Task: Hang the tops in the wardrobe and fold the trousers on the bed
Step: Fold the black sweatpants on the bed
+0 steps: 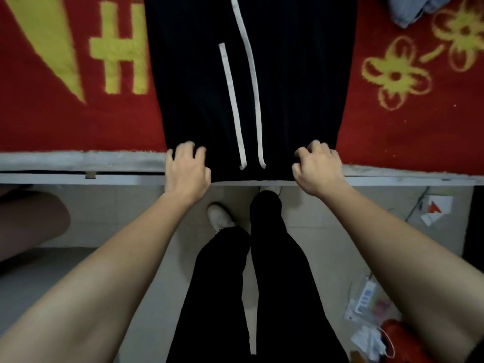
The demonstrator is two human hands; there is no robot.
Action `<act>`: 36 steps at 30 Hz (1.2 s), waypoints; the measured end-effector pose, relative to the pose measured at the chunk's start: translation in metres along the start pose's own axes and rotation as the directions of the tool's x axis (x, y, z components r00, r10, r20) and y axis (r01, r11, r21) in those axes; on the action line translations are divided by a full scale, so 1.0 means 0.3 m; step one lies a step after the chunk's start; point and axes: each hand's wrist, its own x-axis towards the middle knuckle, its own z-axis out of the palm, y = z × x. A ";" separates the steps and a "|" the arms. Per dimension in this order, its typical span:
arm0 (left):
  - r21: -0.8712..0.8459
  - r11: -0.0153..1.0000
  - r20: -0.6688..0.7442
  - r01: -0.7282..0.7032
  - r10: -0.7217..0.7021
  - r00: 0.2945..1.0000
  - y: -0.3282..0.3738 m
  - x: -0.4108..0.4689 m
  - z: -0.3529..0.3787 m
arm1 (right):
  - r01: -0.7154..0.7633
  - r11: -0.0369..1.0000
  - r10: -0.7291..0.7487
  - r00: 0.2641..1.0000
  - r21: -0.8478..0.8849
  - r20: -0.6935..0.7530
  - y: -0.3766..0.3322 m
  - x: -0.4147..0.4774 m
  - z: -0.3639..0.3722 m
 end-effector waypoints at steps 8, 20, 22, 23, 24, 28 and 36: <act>-0.055 0.943 0.250 0.329 -0.306 0.919 -0.078 0.164 0.033 | -0.054 0.994 0.071 0.981 -0.098 0.178 0.094 0.143 0.025; -0.014 0.906 0.315 0.424 -0.398 0.862 -0.015 0.178 0.002 | -0.054 0.999 0.050 0.942 0.001 0.331 0.146 0.151 -0.004; -0.002 0.901 0.205 0.434 -0.424 0.882 0.049 0.186 -0.013 | -0.051 0.996 0.029 0.963 0.072 0.270 0.142 0.159 -0.012; -0.007 0.912 0.132 0.410 -0.405 0.905 0.081 0.187 -0.024 | -0.040 0.991 0.017 0.983 0.125 0.183 0.147 0.163 -0.021; -0.030 0.935 0.060 0.354 -0.352 0.934 0.116 0.187 -0.037 | -0.031 0.979 0.018 0.998 0.204 0.066 0.158 0.168 -0.032; -0.298 0.954 -0.147 -0.038 -0.007 0.989 0.307 0.181 -0.057 | -0.159 0.764 0.350 0.916 0.626 -0.195 0.228 0.223 -0.068; -0.361 0.931 0.244 -0.055 0.151 0.958 0.727 0.174 0.052 | -0.387 0.269 0.612 0.776 0.882 0.154 0.386 0.412 -0.144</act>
